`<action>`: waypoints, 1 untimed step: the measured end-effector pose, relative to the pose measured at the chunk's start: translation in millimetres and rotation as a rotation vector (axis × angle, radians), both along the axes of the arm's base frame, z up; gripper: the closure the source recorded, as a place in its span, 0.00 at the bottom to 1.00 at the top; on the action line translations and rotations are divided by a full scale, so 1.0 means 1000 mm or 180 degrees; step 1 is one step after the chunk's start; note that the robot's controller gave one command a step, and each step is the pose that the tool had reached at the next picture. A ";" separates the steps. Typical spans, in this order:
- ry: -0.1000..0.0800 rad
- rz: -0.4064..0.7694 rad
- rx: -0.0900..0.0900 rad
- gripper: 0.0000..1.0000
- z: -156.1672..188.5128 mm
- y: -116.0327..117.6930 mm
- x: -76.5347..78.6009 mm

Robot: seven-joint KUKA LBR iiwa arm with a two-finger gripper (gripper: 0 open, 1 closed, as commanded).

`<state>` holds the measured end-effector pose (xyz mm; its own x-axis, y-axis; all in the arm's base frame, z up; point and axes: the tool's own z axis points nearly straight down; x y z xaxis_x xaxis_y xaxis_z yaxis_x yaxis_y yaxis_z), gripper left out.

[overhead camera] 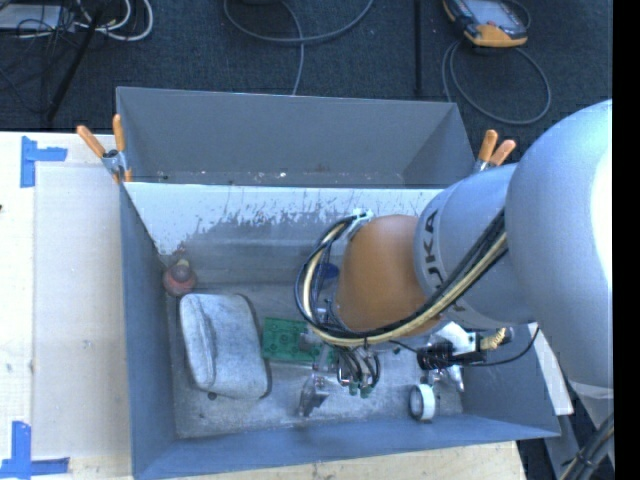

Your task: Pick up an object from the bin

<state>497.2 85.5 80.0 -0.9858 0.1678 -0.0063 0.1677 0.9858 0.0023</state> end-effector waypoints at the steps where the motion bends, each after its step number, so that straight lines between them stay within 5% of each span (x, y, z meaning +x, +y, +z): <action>1: 0.0009 0.0173 0.0004 0.00 -0.001 -0.019 0.040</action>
Offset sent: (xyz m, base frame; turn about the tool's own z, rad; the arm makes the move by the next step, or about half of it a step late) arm 0.0370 -0.0207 -0.0036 -0.0520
